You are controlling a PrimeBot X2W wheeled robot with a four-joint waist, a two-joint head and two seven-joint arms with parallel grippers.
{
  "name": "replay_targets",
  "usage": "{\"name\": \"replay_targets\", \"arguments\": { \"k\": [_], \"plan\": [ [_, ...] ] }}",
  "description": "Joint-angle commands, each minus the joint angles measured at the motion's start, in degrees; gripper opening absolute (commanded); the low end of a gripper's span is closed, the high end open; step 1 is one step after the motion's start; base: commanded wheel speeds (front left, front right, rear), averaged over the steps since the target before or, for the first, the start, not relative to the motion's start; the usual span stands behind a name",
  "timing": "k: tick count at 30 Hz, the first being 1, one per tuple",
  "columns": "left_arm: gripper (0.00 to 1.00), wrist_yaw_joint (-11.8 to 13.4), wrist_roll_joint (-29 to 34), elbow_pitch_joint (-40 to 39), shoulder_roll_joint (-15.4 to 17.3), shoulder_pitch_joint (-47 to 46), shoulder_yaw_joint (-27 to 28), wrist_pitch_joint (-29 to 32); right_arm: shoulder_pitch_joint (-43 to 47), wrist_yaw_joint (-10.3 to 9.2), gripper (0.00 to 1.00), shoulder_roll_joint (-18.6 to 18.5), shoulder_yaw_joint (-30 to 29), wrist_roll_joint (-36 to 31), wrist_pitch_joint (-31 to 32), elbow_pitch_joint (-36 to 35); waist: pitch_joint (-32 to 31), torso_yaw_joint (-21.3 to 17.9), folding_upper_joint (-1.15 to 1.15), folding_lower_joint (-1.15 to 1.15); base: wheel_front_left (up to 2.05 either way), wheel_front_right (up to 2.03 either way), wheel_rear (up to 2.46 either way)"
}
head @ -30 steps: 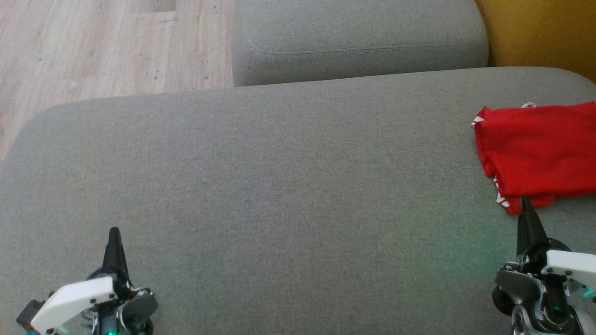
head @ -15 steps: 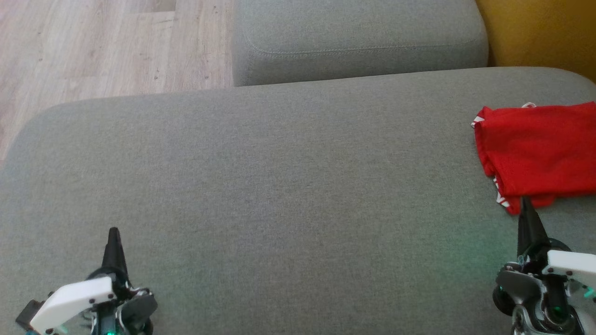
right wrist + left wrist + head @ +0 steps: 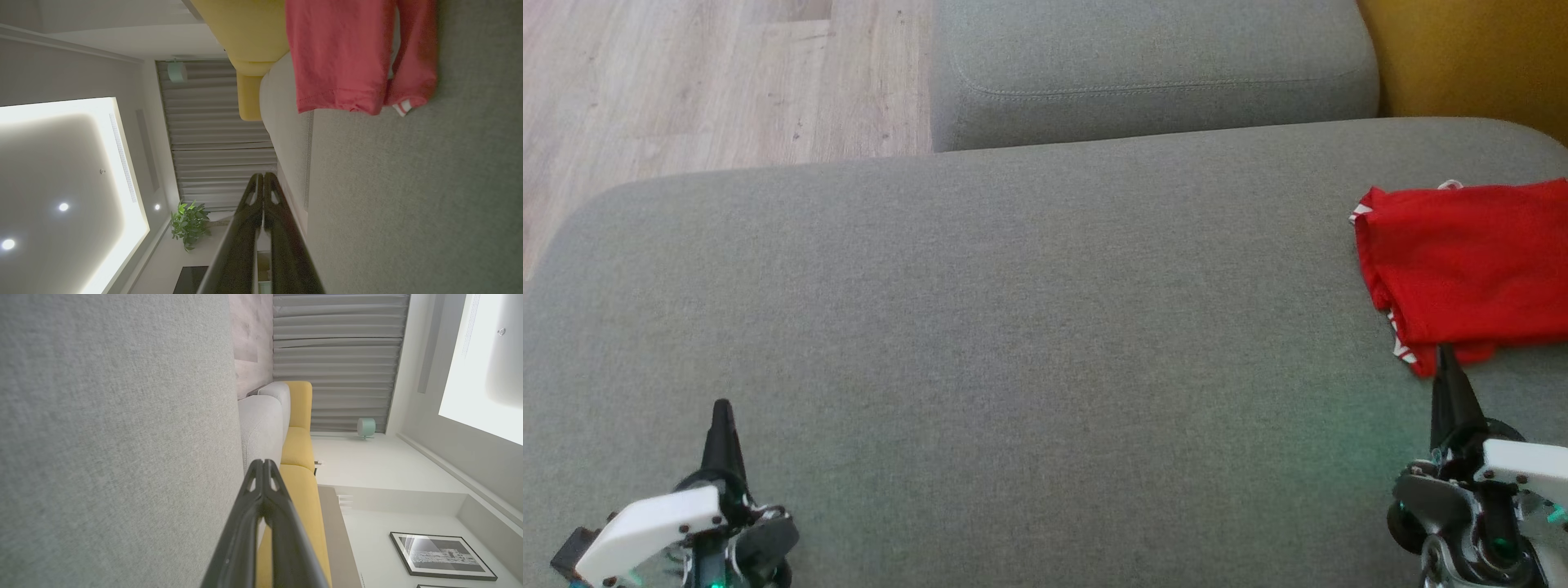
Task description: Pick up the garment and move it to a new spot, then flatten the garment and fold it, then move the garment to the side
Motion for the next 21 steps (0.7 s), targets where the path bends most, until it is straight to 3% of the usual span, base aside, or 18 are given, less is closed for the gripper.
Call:
{"name": "replay_targets", "arguments": {
  "k": [1,21],
  "plan": [
    [0.00,-0.41,0.58,-1.59,0.46,-2.95,2.04,0.45,-2.80,-0.04,0.00,-0.24,0.94,-0.28,0.46,-2.18,0.00,0.00,0.00,0.00,0.00,0.00,0.00],
    [0.00,-0.41,0.85,-1.58,0.22,-2.98,2.38,0.72,-2.83,-0.04,0.00,-0.03,0.63,-0.53,0.71,-2.16,0.00,0.00,0.00,0.00,0.00,0.00,0.00]
  ]
}}
